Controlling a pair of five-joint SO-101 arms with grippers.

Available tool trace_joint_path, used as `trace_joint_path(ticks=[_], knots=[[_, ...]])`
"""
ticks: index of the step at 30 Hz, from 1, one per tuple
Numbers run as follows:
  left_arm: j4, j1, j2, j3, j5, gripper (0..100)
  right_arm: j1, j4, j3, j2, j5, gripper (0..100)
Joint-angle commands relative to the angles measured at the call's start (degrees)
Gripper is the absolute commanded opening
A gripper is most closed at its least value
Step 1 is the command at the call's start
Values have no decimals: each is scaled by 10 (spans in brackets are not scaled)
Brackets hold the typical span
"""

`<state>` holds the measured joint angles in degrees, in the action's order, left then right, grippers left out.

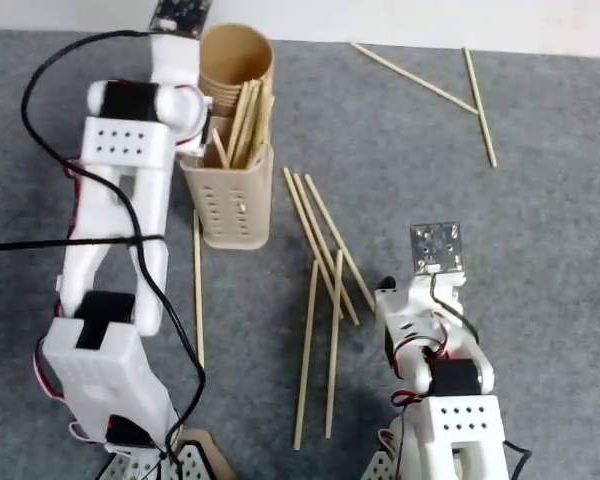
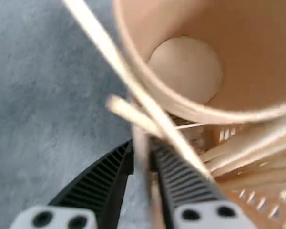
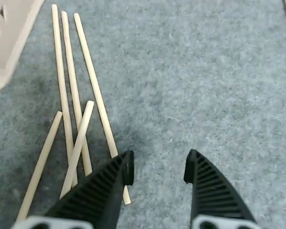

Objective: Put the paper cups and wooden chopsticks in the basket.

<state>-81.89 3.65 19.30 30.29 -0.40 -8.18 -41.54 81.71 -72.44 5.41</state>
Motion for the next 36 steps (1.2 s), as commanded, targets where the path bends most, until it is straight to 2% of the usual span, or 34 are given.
trace_joint_path(ticks=[1,5,10,16,19,26,31,36], knots=[[-60,29,22,64,9,216,4,11,-2,-6,6,183],[-92,65,0,160,41,217,3,11,-2,-6,6,183],[-120,88,-30,272,45,217,3,11,-2,-6,6,183],[-116,112,-18,306,60,217,3,11,-1,-6,6,183],[-95,99,22,306,62,217,3,11,-1,-6,6,183],[11,61,141,309,62,217,3,11,-1,-6,6,183],[6,13,124,377,62,217,3,12,-1,-6,6,183],[-47,-18,91,451,62,217,3,12,-1,-6,6,183]])
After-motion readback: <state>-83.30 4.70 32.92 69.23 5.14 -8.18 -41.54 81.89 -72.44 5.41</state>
